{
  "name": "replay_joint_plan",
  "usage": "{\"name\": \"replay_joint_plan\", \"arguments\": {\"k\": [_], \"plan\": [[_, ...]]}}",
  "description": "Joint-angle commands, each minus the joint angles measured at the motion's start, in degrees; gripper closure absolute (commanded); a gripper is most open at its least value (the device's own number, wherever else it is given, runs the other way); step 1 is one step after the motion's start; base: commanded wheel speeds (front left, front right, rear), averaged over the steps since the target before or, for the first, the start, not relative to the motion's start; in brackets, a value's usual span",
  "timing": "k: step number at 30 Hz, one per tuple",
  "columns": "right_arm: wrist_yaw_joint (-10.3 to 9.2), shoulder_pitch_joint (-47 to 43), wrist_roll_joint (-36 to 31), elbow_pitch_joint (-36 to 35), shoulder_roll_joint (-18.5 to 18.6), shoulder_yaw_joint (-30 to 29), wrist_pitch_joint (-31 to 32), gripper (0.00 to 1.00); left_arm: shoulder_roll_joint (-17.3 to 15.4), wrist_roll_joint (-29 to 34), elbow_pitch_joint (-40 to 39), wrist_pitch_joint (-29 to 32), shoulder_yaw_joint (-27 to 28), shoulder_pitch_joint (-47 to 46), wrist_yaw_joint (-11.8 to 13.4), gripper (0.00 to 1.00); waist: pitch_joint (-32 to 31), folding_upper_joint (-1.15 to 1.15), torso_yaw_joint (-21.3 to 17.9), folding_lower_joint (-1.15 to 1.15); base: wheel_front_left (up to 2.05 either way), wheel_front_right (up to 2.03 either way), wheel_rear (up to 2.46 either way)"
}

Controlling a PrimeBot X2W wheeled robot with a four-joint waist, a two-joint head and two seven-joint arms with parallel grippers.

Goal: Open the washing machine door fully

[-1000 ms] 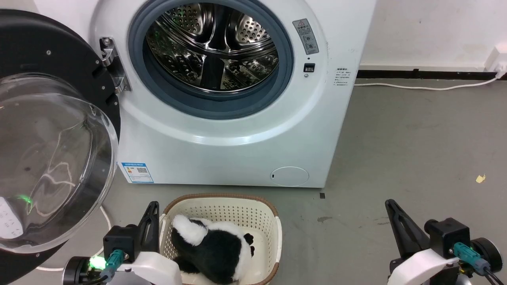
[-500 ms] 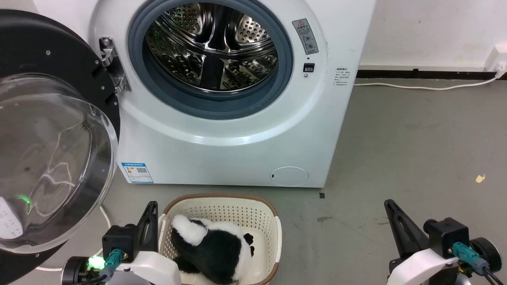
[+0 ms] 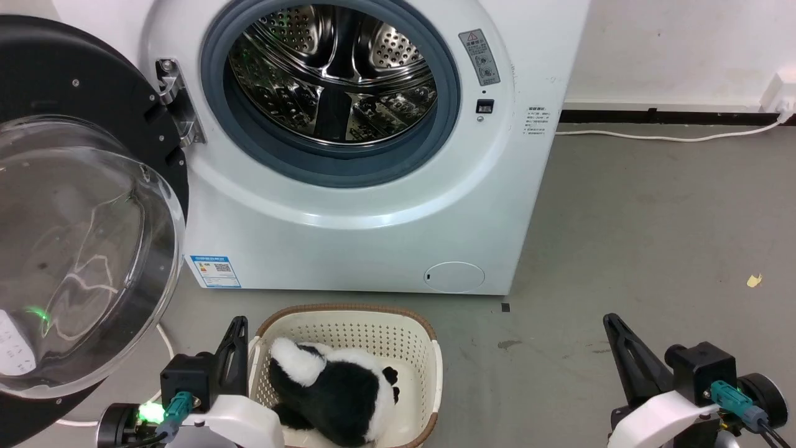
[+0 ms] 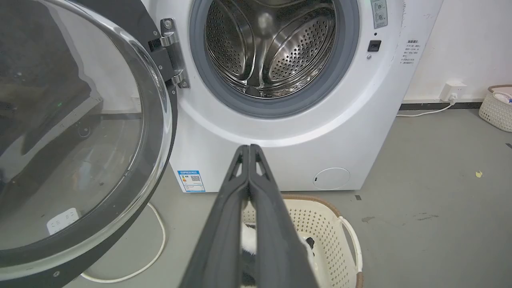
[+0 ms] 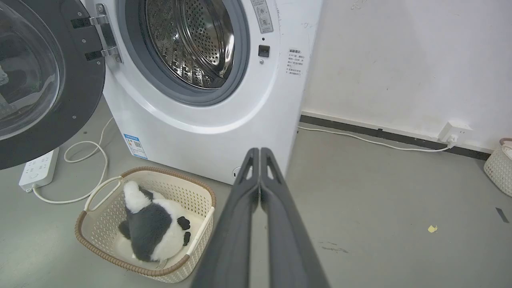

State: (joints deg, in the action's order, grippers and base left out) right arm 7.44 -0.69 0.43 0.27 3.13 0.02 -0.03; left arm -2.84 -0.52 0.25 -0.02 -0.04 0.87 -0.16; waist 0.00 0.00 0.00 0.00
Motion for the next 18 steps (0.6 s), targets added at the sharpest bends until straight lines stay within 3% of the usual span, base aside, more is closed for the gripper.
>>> {"name": "replay_joint_plan", "arguments": {"k": [1, 18], "plan": [[0.05, 0.69, -0.43, -0.27, -0.25, -0.02, 0.03, 1.0, -0.04, 0.52, -0.25, 0.02, 0.04, -0.87, 0.16, 1.0, 0.0, 0.0, 0.0, 0.0, 0.0, 0.0, 0.0], [0.05, 0.69, -0.43, -0.27, -0.25, -0.02, 0.03, 1.0, -0.04, 0.52, -0.25, 0.02, 0.04, -0.87, 0.16, 1.0, 0.0, 0.0, 0.0, 0.0, 0.0, 0.0, 0.0]]}}
